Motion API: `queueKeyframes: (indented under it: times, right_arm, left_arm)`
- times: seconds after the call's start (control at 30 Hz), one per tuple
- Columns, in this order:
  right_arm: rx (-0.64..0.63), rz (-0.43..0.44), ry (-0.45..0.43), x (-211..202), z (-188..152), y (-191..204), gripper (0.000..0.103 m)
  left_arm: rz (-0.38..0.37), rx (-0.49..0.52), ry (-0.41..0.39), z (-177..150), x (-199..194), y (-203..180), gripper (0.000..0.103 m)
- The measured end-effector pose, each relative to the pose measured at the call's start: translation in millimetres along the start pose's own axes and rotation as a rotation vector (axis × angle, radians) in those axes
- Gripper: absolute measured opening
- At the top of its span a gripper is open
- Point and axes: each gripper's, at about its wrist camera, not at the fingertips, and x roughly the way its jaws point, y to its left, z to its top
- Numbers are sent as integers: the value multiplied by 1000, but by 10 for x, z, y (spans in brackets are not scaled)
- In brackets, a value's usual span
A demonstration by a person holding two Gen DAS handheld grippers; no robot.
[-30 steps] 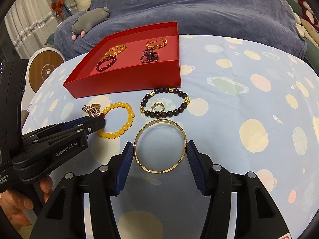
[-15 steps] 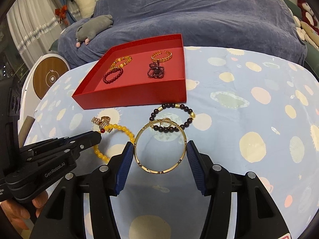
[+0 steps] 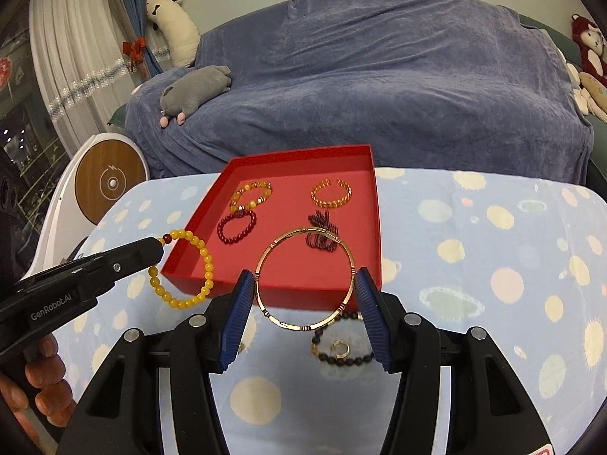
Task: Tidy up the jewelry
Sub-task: 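Grasp the amber bead bracelet with the left tool while the right tool lifts the gold bangle, then lower both bracelets into the red box and open both tools, then grasp the dark bead bracelet with gold spacers with the right tool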
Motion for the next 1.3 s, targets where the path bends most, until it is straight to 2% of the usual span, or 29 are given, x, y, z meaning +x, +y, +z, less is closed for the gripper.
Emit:
queueKeyframes:
  times: [0.2,0.37,0.63,0.77,0.83,0.97,1.1,1.3]
  right_arm:
    - [-33,-8,39,438,134,47,53]
    - [-58,-24,94,766,33,63,53]
    - [-81,-26,136,997,-55,61,54]
    - [-74,-37,124,915,-48,28,54]
    - [-66,-28,119,811,-42,-3,54]
    - [-36,-30,100,494,-101,-126,55]
    - [36,-24,113,257,-190,-269,55]
    - [49,-48,117,48,-397,-293,55]
  left_arm:
    - [40,-14,-5,194,323,221,7]
    - [68,-30,35,123,577,341,7]
    - [107,-52,75,47,747,461,8]
    - [110,-60,78,43,732,489,17]
    - [126,-59,63,46,669,500,34]
    - [126,-68,47,11,513,525,44]
    - [134,-67,45,-91,348,515,46]
    - [142,-28,61,-304,166,435,47]
